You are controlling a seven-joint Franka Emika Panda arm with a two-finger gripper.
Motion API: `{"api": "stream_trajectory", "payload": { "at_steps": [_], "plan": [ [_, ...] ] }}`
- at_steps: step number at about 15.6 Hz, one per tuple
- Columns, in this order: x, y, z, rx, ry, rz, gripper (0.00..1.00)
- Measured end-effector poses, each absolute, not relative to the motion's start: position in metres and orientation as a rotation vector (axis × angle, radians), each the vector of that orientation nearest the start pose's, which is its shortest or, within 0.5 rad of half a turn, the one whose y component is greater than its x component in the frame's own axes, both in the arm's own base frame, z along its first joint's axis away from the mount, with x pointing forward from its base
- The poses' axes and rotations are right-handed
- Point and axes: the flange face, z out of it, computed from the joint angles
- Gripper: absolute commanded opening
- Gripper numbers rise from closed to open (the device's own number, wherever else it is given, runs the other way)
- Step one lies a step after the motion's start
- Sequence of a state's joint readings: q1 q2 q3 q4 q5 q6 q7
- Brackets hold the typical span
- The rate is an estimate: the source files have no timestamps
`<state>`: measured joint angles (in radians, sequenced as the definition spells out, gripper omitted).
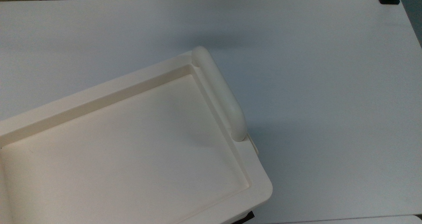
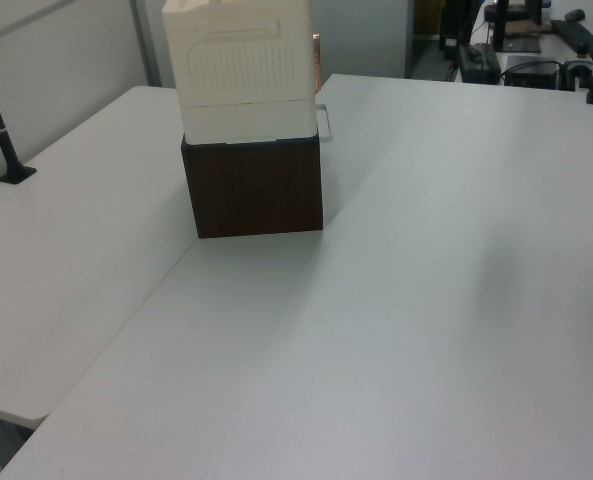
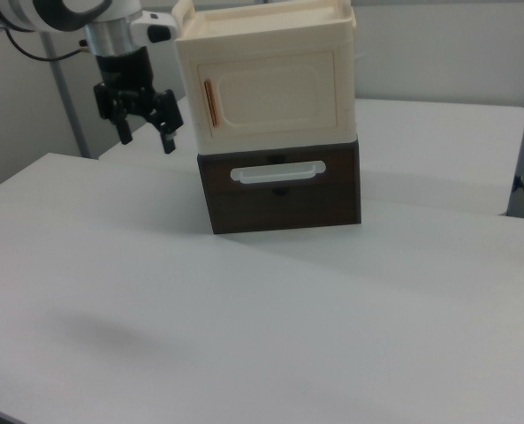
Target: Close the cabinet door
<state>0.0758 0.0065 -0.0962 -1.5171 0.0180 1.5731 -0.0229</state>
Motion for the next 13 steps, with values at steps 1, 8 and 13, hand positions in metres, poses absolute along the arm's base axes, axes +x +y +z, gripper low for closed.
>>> {"api": "stream_trajectory", "payload": {
  "at_steps": [1, 8, 13],
  "plan": [
    [0.5602, -0.014, 0.647, -3.125, -0.014, -0.116, 1.0],
    [0.5643, -0.0207, 0.6458, -3.126, -0.05, -0.159, 1.0],
    [0.5643, -0.0216, 0.6459, -3.126, -0.048, -0.16, 1.0]
  ]
}}
